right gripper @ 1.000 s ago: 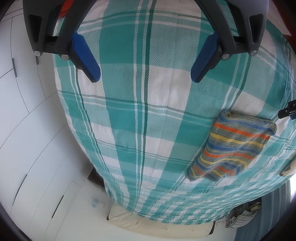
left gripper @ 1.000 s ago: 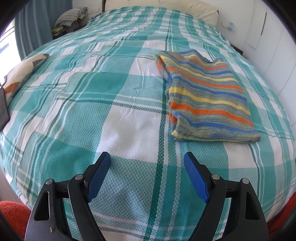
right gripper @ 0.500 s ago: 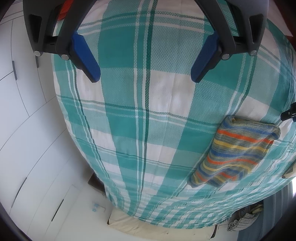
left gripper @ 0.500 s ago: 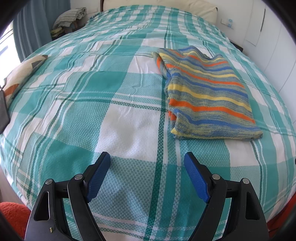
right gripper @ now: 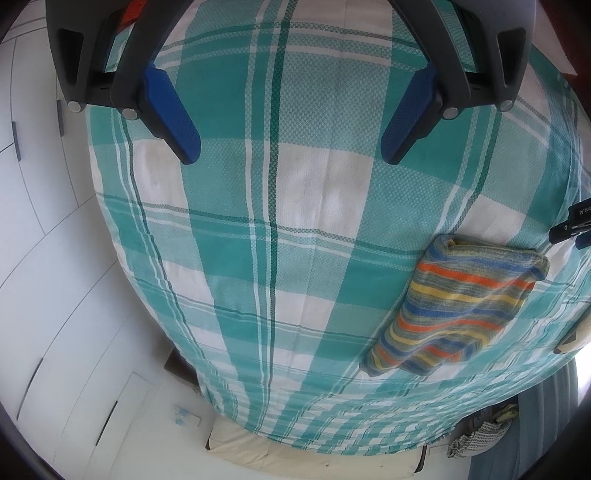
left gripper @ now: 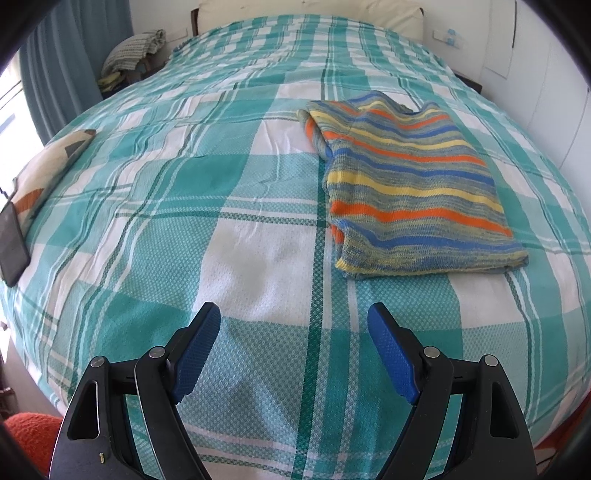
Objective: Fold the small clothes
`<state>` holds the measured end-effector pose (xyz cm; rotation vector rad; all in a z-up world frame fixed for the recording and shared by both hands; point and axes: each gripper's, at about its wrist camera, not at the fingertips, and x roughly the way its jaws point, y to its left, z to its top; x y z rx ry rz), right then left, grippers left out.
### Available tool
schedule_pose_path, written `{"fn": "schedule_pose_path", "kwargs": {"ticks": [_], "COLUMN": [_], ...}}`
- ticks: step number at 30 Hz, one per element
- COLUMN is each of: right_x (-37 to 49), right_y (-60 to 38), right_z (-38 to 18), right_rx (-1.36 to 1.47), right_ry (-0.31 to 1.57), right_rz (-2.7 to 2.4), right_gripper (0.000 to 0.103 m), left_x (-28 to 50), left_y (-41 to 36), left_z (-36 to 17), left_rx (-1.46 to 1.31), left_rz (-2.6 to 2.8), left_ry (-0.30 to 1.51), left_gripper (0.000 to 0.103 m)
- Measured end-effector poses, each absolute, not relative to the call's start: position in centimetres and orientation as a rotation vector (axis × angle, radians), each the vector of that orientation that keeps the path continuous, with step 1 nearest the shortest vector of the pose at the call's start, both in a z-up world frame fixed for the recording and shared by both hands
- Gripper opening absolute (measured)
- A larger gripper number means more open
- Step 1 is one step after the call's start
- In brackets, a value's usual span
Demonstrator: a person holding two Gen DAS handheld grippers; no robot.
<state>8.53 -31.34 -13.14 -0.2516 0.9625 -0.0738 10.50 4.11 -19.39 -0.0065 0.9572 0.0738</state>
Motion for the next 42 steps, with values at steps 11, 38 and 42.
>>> {"fn": "schedule_pose_path", "kwargs": {"ticks": [11,38,42], "right_x": [8.4,23.7,30.5], "right_y": [-30.9,-30.4,-28.1], "right_z": [-13.7,-13.1,-16.9], "right_rx": [-0.257,0.220,0.327], "right_ry": [0.981,0.950,1.039], "right_rz": [-0.057,0.435,0.495], "right_gripper": [0.097,0.097,0.094], "left_x": [10.4,27.5,29.4], "left_y": [4.0,5.5,4.9], "left_z": [-19.3,-19.6,-21.0], "left_rx": [0.021,-0.284,-0.271], "left_rz": [0.082,-0.201,-0.178], "left_ry": [0.954,1.127,1.141], "left_gripper": [0.084,0.089,0.089]}}
